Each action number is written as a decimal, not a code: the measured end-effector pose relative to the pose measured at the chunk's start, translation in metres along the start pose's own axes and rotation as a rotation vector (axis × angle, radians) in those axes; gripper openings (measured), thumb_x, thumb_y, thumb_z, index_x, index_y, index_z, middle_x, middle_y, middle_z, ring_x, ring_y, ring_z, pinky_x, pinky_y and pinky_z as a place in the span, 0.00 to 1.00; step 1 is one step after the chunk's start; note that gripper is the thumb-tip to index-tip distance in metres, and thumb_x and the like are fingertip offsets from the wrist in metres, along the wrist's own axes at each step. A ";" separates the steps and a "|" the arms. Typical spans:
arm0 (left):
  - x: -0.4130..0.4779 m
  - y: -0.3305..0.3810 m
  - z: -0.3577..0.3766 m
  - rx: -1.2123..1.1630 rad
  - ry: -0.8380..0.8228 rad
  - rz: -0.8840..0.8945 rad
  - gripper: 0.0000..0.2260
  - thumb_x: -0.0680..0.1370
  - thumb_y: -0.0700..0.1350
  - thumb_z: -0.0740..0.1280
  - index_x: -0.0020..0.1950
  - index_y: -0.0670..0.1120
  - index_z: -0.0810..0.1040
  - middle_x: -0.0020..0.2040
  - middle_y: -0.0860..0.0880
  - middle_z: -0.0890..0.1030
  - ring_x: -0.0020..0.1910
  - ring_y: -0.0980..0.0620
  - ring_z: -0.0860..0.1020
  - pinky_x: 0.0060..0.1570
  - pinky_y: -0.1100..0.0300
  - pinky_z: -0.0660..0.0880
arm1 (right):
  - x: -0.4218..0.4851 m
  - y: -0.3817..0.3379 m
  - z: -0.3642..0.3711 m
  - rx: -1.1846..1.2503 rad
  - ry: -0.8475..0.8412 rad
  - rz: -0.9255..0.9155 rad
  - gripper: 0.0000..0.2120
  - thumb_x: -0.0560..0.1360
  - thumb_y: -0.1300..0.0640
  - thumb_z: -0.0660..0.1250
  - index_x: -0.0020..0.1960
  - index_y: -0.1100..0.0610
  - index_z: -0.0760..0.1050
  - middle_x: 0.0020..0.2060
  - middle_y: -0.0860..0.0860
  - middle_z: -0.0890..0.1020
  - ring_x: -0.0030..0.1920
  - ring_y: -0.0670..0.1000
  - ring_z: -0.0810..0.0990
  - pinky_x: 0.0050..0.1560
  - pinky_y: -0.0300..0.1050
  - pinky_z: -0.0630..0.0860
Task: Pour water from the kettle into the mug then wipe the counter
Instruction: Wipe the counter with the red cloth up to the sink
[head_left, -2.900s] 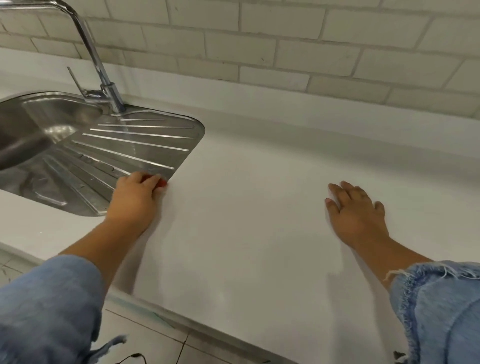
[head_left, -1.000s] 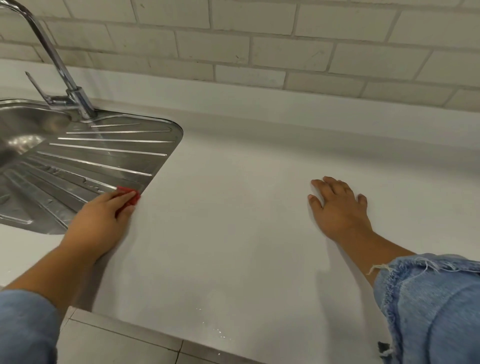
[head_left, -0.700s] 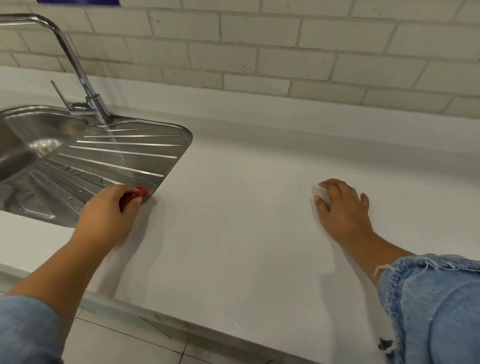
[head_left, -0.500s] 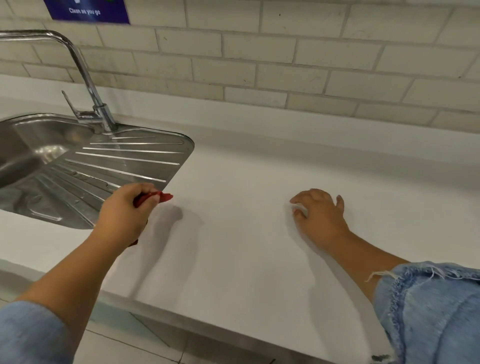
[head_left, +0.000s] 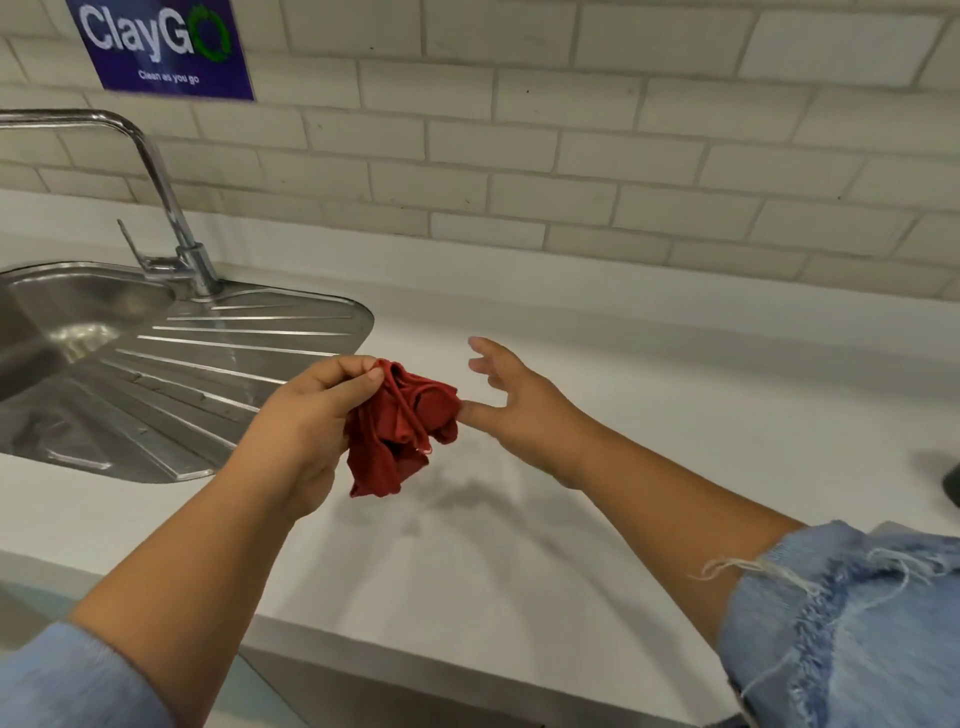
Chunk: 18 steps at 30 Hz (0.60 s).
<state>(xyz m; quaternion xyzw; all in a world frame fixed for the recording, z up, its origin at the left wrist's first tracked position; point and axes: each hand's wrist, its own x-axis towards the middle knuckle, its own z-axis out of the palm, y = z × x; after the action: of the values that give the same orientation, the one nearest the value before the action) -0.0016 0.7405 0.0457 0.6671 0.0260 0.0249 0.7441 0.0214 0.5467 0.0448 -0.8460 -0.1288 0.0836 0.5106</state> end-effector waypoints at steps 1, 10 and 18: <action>-0.002 0.000 0.003 -0.014 -0.020 -0.006 0.06 0.78 0.41 0.61 0.45 0.45 0.78 0.35 0.49 0.81 0.31 0.54 0.79 0.31 0.65 0.75 | -0.003 -0.002 0.000 0.042 -0.020 -0.007 0.26 0.74 0.50 0.69 0.69 0.44 0.66 0.65 0.44 0.73 0.66 0.44 0.69 0.61 0.44 0.71; -0.019 0.007 0.046 -0.117 -0.058 -0.070 0.07 0.78 0.43 0.61 0.43 0.47 0.77 0.36 0.47 0.80 0.37 0.48 0.77 0.41 0.53 0.75 | -0.040 -0.011 -0.023 0.201 0.004 -0.034 0.15 0.75 0.48 0.67 0.58 0.54 0.76 0.49 0.51 0.83 0.48 0.46 0.82 0.52 0.42 0.76; -0.045 0.018 0.123 0.017 -0.184 0.004 0.12 0.74 0.51 0.63 0.52 0.48 0.80 0.51 0.49 0.83 0.54 0.51 0.78 0.59 0.46 0.69 | -0.092 -0.005 -0.097 0.083 0.188 -0.119 0.04 0.76 0.58 0.66 0.48 0.58 0.78 0.41 0.55 0.83 0.39 0.50 0.79 0.40 0.40 0.77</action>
<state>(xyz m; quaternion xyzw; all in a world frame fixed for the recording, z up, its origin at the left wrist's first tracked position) -0.0372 0.6174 0.0769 0.6729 -0.0437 -0.0349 0.7376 -0.0404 0.4400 0.0953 -0.8191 -0.1270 -0.0213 0.5590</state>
